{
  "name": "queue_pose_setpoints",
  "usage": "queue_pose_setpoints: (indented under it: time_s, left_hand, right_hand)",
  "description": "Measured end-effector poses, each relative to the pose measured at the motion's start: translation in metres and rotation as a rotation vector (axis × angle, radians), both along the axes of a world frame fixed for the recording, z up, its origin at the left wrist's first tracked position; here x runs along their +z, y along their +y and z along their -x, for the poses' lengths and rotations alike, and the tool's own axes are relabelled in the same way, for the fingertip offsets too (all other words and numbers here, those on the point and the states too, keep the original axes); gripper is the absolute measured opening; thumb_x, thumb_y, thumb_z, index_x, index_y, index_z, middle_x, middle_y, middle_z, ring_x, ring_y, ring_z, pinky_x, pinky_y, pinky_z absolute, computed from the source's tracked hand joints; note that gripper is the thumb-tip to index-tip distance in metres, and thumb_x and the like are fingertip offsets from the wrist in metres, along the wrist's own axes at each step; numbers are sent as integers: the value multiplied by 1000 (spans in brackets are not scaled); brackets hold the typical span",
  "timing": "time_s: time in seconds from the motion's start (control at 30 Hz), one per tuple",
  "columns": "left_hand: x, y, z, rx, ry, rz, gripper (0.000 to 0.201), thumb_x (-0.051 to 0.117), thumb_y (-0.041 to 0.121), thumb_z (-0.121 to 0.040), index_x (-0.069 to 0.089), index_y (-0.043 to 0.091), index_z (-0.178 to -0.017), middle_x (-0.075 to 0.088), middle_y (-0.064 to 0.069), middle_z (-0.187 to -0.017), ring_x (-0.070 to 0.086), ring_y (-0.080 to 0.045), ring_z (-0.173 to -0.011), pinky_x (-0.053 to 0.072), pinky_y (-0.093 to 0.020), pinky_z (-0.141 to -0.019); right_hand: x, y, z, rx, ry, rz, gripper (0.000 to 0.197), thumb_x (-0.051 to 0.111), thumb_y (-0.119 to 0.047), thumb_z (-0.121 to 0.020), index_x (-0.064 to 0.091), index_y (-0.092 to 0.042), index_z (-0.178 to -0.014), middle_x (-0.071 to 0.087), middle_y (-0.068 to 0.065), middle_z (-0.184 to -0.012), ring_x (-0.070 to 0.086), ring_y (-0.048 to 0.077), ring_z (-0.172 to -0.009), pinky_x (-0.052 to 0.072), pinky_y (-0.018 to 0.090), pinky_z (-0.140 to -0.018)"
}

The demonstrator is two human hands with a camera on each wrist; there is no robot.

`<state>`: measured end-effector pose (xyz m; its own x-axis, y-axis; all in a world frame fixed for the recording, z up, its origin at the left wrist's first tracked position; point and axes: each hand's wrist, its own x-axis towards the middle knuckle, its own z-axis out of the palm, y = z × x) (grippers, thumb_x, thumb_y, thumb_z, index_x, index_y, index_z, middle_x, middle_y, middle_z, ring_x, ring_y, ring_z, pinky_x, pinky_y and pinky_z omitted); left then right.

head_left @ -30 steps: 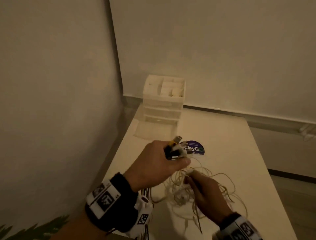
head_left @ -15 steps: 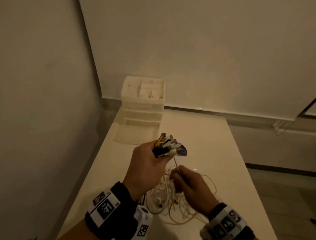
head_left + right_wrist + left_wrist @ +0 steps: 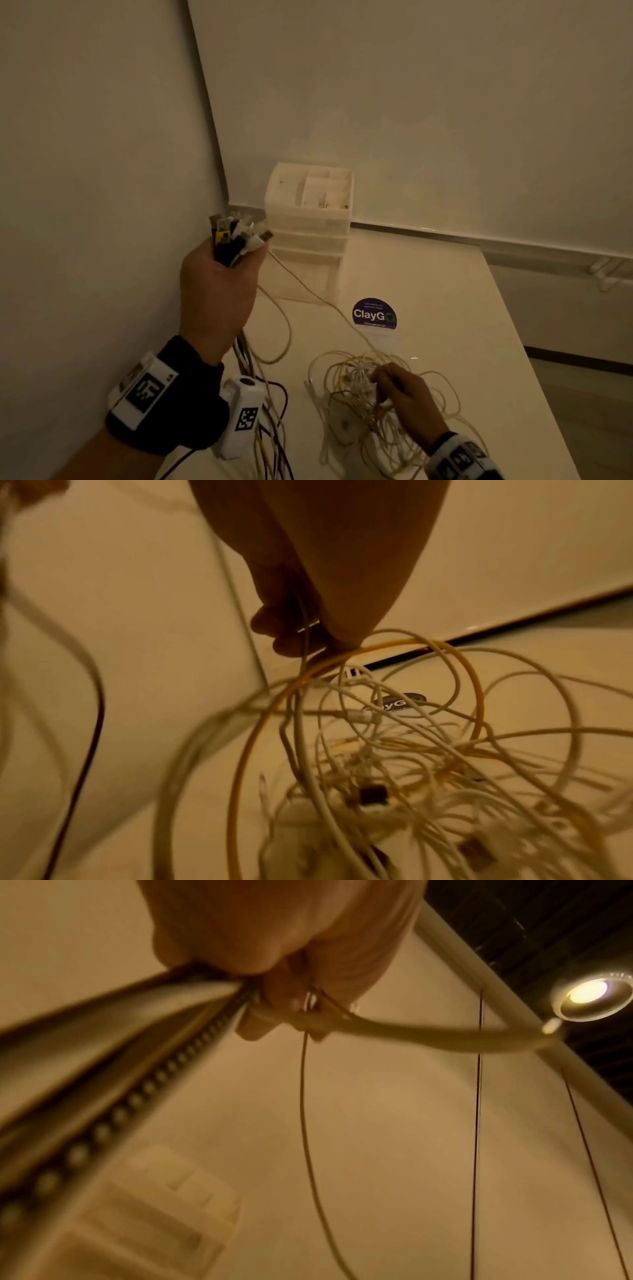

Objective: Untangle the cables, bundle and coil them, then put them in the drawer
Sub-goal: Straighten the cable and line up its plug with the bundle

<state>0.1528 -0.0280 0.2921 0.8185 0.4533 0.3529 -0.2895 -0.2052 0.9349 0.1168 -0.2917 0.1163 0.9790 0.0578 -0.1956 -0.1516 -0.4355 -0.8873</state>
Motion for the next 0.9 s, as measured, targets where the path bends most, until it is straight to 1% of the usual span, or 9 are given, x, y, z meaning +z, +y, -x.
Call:
queue_pose_setpoints:
  time_s: [0.07,0.13,0.23,0.33,0.43,0.63,0.73,0.83,0.9]
  left_hand:
    - [-7,4,2,69,50,-127,14,79,25,-76,70,21,-86,69,9,-75,62,0,-67,47,-17,-65]
    - [-11,9,4,139,95,-204,19,80,22,-75,68,15,-87,65,13,-74,59,7,-63,42,-5,-59]
    - [-11,9,9,102,153,-289,17,80,20,-75,67,13,-84,66,6,-71,61,-3,-64,46,-14,-61]
    - [-1,-8,25,-271,112,-135,19,79,11,-75,69,22,-86,73,14,-75,69,-2,-74,51,-16,-71]
    - [0,-35,36,-520,58,-271,26,81,14,-73,67,30,-89,73,22,-81,67,7,-81,48,-7,-72]
    - [-27,-56,17,-572,111,-387,15,74,22,-82,72,35,-90,70,22,-78,65,6,-78,47,-10,-67]
    - [-27,-57,20,-675,105,-353,31,73,16,-82,66,46,-83,68,33,-77,63,11,-78,45,-7,-68]
    - [-20,-57,20,-551,33,-288,46,71,5,-83,60,49,-90,63,43,-81,61,18,-87,41,0,-76]
    - [-10,-53,21,-470,-25,-169,37,69,6,-83,62,42,-90,69,31,-77,65,5,-85,48,-7,-70]
  right_hand:
    - [16,-3,-1,-66,26,-185,16,53,-12,-90,63,-9,-77,60,6,-73,53,20,-65,47,35,-62]
    - [39,-3,1,-60,55,-423,14,55,-12,-67,49,-3,-76,47,9,-75,42,20,-65,38,35,-61]
    - [70,-2,4,9,69,-604,24,53,-14,-62,38,-9,-79,32,6,-75,26,18,-66,25,37,-64]
    - [91,11,3,160,-66,-330,29,48,-38,-83,41,-10,-80,41,-4,-72,35,12,-65,33,23,-65]
    - [111,24,-3,182,-157,-225,27,45,-31,-88,53,-5,-83,55,-6,-76,48,5,-71,38,9,-65]
    - [149,35,-2,109,-372,-150,18,53,-20,-97,63,-11,-84,58,22,-79,45,22,-64,38,24,-61]
    - [149,31,4,115,-396,-166,22,50,-26,-97,61,-12,-85,56,15,-74,44,23,-65,39,28,-63]
    - [135,32,10,175,-385,-175,27,44,-29,-99,58,-12,-83,51,9,-70,46,16,-65,41,28,-63]
    - [111,31,11,191,-353,-40,26,42,-24,-101,55,-13,-81,52,0,-69,48,10,-65,42,24,-65]
